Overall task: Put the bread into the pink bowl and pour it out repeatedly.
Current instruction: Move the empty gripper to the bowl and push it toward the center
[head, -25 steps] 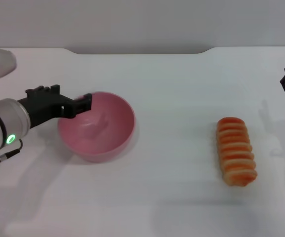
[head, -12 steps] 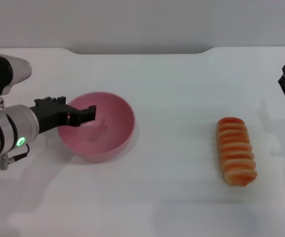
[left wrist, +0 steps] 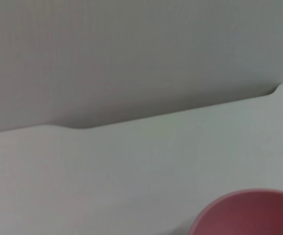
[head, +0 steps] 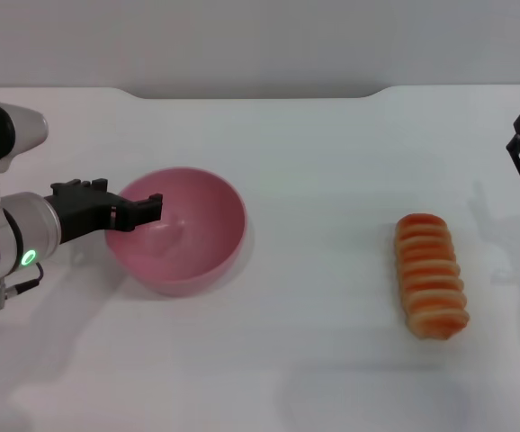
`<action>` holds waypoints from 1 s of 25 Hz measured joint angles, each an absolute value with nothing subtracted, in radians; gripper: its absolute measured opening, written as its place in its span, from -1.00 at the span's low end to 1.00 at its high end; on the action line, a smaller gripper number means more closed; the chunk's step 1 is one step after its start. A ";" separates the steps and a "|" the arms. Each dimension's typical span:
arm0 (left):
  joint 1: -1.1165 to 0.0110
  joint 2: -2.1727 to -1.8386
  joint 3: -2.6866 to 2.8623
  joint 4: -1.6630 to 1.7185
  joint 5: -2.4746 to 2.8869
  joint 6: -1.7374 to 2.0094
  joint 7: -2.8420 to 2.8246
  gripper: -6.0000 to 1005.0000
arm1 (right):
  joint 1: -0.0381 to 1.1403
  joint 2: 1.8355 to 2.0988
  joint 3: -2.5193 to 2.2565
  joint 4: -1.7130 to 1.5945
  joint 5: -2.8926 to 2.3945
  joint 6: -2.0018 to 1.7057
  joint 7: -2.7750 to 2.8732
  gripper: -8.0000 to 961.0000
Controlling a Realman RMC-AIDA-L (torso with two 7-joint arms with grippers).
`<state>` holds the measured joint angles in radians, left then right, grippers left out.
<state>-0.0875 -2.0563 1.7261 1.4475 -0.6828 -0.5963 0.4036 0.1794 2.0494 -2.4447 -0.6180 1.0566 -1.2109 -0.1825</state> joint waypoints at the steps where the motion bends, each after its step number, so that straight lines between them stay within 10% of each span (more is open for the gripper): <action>1: -0.091 -2.056 1.722 1.439 -0.683 -0.599 0.404 0.68 | 0.179 2.049 -2.445 -0.618 1.056 -1.211 -0.183 0.68; 25: -0.121 -2.059 1.713 1.378 -0.690 -0.640 0.387 0.60 | 0.171 2.049 -2.435 -0.655 1.053 -1.214 -0.240 0.68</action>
